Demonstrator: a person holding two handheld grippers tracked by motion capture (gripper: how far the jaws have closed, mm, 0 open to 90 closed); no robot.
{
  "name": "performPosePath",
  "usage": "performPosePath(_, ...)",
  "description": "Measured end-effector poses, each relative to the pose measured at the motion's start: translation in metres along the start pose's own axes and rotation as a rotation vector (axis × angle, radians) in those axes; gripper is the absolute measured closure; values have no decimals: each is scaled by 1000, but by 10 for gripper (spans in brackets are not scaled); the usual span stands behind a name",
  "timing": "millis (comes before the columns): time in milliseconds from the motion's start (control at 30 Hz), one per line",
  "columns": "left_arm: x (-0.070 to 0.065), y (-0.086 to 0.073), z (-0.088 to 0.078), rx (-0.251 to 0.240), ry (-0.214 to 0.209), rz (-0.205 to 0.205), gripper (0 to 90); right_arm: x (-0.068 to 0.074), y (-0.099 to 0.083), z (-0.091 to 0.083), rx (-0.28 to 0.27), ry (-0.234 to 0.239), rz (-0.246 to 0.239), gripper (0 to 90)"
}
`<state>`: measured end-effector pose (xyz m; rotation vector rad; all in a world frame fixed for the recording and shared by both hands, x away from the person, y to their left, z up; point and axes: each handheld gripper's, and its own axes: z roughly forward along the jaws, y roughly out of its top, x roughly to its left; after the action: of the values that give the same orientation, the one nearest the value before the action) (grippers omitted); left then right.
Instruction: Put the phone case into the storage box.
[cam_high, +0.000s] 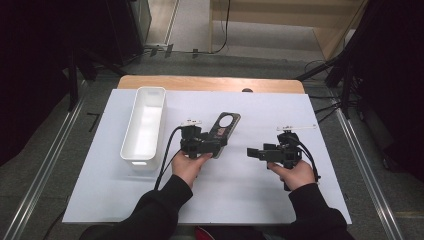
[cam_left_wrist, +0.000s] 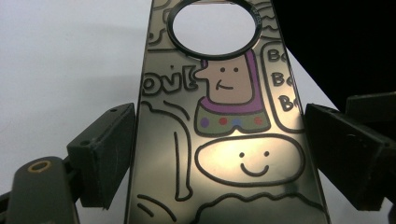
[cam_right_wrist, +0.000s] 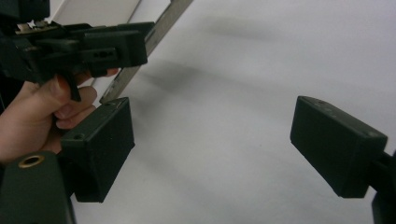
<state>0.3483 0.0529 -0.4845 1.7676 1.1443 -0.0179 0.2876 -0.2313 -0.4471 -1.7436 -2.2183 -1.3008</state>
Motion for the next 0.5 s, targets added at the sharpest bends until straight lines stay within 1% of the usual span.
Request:
performPosePath(67, 0, 0, 0, -1, -1, -4, 118, 1, 5, 1, 3, 6, 8, 124)
performPosePath(133, 0, 0, 0, 0, -3, -5, 118, 1, 11, 3, 3, 6, 7, 124)
performPosePath(200, 0, 0, 1, 4, -12, -7, 118, 2, 13, 3, 1, 7, 7, 124)
performPosePath(367, 0, 0, 0, -1, -13, -5, 118, 1, 23, 5, -5, 10, 25, 125)
performPosePath(500, 0, 0, -1, -9, -10, -9, 118, 1, 31, 8, -2, 6, 19, 125)
